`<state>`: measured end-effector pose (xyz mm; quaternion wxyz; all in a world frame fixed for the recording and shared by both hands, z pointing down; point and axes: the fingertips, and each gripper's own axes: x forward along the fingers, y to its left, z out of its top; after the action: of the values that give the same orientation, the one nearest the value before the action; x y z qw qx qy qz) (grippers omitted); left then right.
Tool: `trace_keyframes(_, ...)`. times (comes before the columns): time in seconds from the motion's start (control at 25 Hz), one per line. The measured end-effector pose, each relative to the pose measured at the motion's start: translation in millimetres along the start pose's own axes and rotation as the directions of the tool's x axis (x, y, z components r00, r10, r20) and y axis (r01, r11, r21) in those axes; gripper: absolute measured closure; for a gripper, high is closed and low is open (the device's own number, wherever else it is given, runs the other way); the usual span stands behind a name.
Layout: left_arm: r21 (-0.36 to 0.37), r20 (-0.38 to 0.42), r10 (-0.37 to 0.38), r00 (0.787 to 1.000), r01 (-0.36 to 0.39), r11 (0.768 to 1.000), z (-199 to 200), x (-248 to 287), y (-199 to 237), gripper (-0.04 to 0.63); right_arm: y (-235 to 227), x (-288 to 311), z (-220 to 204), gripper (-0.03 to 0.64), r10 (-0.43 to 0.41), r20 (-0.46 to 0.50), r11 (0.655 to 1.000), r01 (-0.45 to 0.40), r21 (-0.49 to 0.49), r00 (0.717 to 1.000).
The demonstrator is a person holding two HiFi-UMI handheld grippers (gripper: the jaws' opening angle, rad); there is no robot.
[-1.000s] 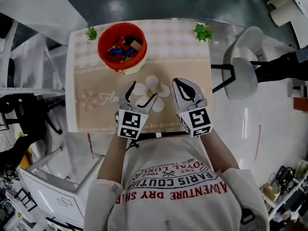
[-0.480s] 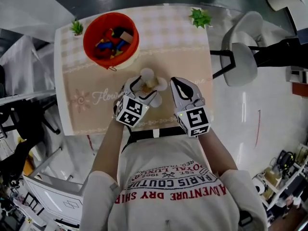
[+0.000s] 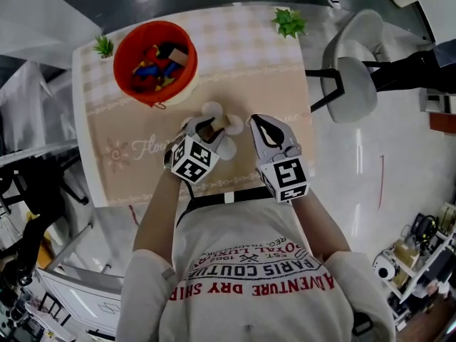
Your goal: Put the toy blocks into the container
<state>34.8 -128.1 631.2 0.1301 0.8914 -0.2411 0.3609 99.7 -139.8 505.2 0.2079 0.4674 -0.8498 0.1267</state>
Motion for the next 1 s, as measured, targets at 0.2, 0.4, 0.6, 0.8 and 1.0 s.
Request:
trace_keyframes(0.2, 0.001, 0.01, 0.027, 1.0, -0.027, 1.0, 5.8, -6.5, 0.4, 0.436, -1.2, -2.1, 8.6, 0.615, -0.001, 0.01, 1.0, 0.001, -0.014, 1.0)
trace_keyframes(0.4, 0.006, 0.087, 0.091, 0.992, -0.092, 0.996, 39.6, -34.9, 9.2, 0.436, -1.7, -3.3, 27.1, 0.615, 0.003, 0.045, 0.999, -0.001, -0.036, 0.999)
trace_keyframes(0.6, 0.005, 0.182, 0.178, 0.967, -0.182, 0.983, 79.1, -80.3, 24.8, 0.436, 4.6, -3.1, 55.6, 0.615, 0.026, 0.098, 0.998, -0.02, -0.066, 0.995)
trace_keyframes(0.8, 0.02, 0.264, 0.251, 0.931, -0.265, 0.964, 109.8, -126.0, 37.8, 0.436, 16.2, -1.2, 87.1, 0.615, 0.061, 0.149, 0.993, -0.045, -0.105, 0.987)
trace_keyframes(1.0, -0.018, 0.35, 0.341, 0.872, -0.358, 0.933, 135.5, -169.7, 62.8, 0.436, 29.6, 7.5, 114.6, 0.616, 0.095, 0.191, 0.987, -0.067, -0.149, 0.977)
